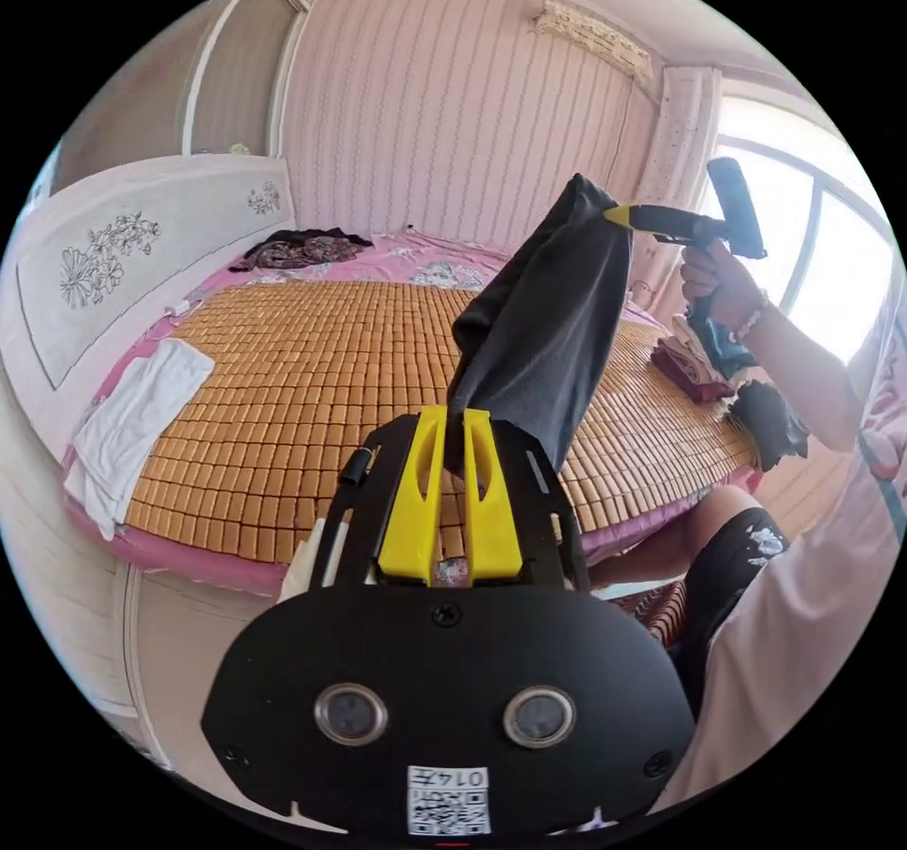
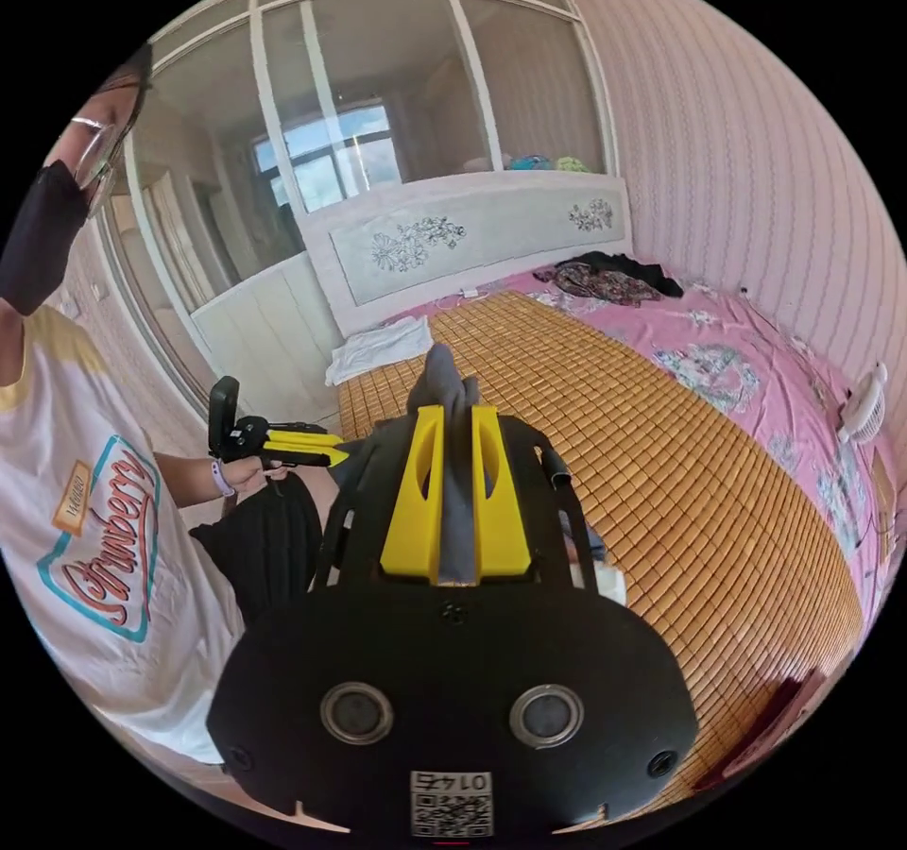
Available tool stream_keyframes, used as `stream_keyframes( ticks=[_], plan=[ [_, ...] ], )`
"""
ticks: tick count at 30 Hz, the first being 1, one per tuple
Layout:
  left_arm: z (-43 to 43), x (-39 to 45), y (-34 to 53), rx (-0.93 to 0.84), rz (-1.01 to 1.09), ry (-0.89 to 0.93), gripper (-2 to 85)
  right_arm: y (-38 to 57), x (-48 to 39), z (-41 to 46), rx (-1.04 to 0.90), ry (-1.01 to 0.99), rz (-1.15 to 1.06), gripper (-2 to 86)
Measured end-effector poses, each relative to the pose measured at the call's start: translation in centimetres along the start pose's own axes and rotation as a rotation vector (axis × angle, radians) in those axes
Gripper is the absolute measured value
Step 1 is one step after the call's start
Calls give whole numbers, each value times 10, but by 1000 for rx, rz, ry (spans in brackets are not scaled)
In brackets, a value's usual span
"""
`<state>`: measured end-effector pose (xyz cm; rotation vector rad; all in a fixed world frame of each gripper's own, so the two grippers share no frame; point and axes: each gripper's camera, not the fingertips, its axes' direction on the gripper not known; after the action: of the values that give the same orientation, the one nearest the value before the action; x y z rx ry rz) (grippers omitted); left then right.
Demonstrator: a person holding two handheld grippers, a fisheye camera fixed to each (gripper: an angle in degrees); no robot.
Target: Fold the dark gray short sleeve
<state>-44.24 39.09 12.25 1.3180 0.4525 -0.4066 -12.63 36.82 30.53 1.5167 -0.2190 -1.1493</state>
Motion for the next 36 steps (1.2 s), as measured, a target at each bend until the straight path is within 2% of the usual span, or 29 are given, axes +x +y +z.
stream_keyframes(
  ticks=[6,11,13,15,17,18,21,25,28,30,32,36],
  plan=[
    [-111,-81,10,180,-139,-234,20,-121,-80,54,50,-110,-267,44],
    [-171,-166,-14,211,-137,-504,39,-259,-127,170,64,-222,-369,51],
    [-177,-222,-23,192,-247,-554,59,-315,-141,229,15,-235,-322,59],
    [-184,-304,-12,255,-456,-577,102,-365,-154,292,-28,-227,-251,67],
    [-182,-356,13,256,-609,-595,111,-398,-161,367,-103,-47,-115,69],
    [-179,-381,36,219,-708,-590,110,-398,-159,382,-133,-19,-84,70],
    [-170,-382,95,178,-770,-571,89,-356,-138,420,-265,-30,-41,72],
    [-142,-302,157,120,-642,-519,44,-217,-66,364,-390,33,-46,68],
    [-110,-211,193,74,-494,-401,0,-89,-6,253,-493,139,148,47],
    [-86,-141,201,64,-406,-312,-7,-21,10,166,-520,326,283,25],
    [-65,-92,191,45,-315,-230,-9,46,10,42,-485,590,473,9],
    [-9,36,140,65,-20,-8,-9,123,-3,-108,-312,736,788,2]
  ],
)
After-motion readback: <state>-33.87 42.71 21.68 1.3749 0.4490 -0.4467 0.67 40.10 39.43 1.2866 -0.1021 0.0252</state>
